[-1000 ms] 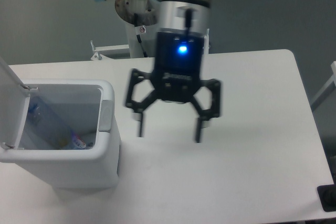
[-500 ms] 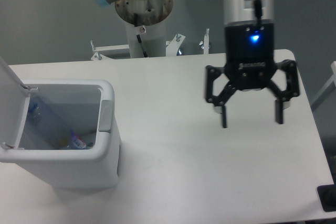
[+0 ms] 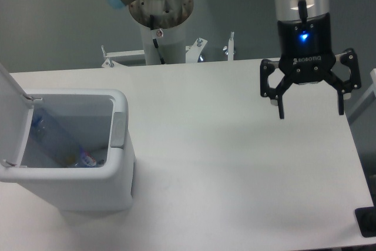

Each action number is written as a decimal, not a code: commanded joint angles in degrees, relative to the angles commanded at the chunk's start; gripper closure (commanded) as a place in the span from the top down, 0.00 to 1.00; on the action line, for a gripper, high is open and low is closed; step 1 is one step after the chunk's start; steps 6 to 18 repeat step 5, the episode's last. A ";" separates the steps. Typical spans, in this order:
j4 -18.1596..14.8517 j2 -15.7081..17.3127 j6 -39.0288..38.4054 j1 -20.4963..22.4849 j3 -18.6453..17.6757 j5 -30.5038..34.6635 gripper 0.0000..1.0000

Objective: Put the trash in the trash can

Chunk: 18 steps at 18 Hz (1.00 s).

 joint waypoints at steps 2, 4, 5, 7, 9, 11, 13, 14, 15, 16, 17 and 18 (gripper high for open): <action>-1.59 0.71 5.81 0.09 -0.61 3.70 1.00; -1.69 1.32 8.03 0.09 -1.40 5.55 1.00; -1.60 1.50 8.03 0.09 -1.58 5.73 1.00; -1.60 1.50 8.03 0.09 -1.58 5.73 1.00; -1.60 1.50 8.03 0.09 -1.58 5.73 1.00; -1.60 1.50 8.03 0.09 -1.58 5.73 1.00; -1.60 1.50 8.03 0.09 -1.58 5.73 1.00; -1.60 1.50 8.03 0.09 -1.58 5.73 1.00; -1.60 1.50 8.03 0.09 -1.58 5.73 1.00; -1.60 1.50 8.03 0.09 -1.58 5.73 1.00; -1.60 1.50 8.03 0.09 -1.58 5.73 1.00; -1.60 1.50 8.03 0.09 -1.58 5.73 1.00</action>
